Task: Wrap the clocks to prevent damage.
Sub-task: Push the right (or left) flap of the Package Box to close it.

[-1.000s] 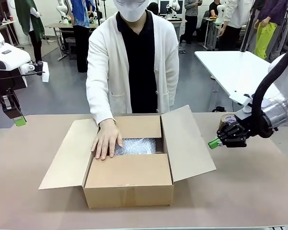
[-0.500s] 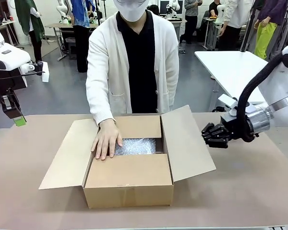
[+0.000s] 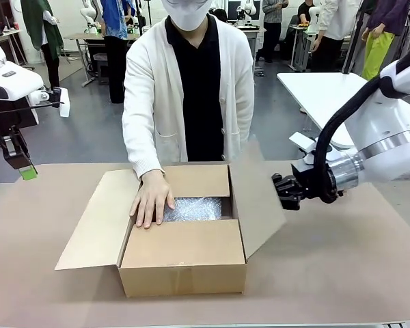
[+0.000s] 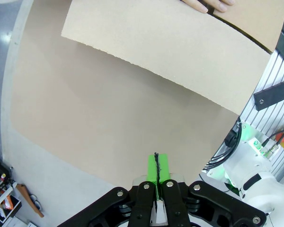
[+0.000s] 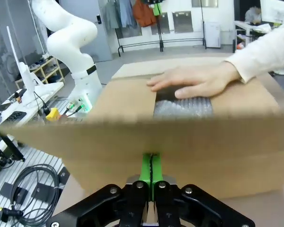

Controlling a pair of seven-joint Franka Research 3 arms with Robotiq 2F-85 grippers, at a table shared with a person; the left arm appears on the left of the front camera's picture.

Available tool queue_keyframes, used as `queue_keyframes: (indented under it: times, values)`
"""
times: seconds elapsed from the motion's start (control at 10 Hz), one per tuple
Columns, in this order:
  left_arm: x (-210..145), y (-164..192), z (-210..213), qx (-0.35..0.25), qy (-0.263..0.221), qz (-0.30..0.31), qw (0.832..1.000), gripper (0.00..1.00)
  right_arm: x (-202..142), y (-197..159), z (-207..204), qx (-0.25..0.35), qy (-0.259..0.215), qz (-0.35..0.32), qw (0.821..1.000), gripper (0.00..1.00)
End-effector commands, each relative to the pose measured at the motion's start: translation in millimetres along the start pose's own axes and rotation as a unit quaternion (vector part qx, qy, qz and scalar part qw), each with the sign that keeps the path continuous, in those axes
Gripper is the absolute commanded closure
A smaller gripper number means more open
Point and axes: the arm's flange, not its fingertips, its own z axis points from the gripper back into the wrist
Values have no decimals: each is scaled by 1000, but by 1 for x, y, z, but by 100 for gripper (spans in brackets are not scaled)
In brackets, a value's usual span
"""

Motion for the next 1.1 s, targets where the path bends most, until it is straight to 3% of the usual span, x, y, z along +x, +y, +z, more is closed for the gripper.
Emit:
queue_keyframes:
  times: [0.0, 0.3, 1.0]
  values:
    - [-1, -1, 1, 0, -2, 3, 1000, 100, 8, -10, -26, -1, 2, 4, 1000, 99]
    - [-1, -1, 1, 0, -2, 3, 1000, 100, 8, -21, -59, 4, 19, 4, 1000, 99]
    - [-1, -1, 1, 0, -2, 3, 1000, 100, -21, -38, -66, -9, 58, -13, 998, 99]
